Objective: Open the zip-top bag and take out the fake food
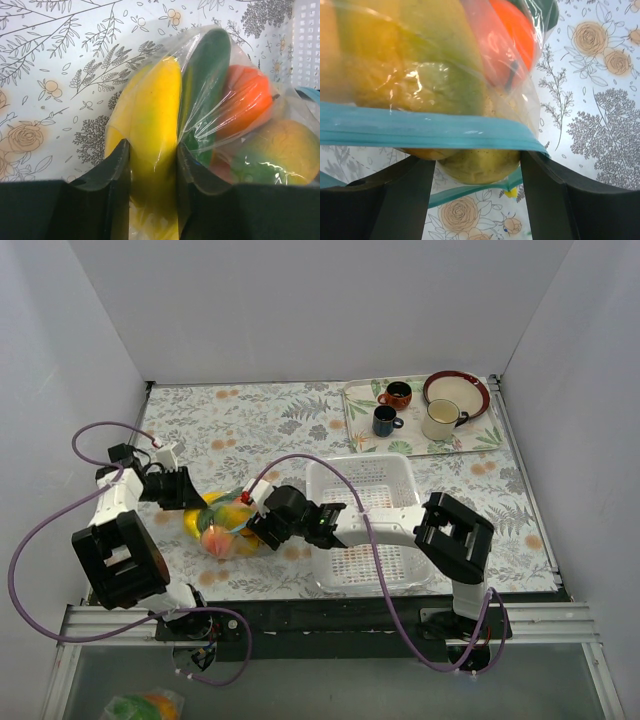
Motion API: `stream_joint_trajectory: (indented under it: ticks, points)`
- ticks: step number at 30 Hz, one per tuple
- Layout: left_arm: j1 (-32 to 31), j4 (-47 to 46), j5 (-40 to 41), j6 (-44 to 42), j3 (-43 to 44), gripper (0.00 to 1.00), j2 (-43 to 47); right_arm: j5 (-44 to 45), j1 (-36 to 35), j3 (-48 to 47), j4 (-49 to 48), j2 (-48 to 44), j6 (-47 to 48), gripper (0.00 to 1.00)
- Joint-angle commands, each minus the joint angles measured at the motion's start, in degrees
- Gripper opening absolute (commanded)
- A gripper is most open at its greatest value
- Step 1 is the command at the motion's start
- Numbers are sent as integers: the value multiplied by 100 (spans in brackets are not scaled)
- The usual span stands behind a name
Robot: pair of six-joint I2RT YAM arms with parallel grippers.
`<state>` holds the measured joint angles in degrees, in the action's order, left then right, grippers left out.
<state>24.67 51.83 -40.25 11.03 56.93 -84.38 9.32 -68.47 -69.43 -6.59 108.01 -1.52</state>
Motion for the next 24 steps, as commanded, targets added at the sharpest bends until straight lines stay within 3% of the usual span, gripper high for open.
stream_joint_trajectory:
  ticks: [1,4,6,24]
  points:
    - [-129,-199,518,-145,-305,0,-219,254,-105,140,220,-104,90,27]
    - [-120,-314,580,-92,-217,0,-254,386,-132,236,246,-297,90,7]
    - [-129,-384,676,-57,-173,0,-246,439,-132,298,246,-472,90,1]
    - [-129,-1465,1722,-22,-296,0,-149,544,-211,1475,-27,-2890,-50,1]
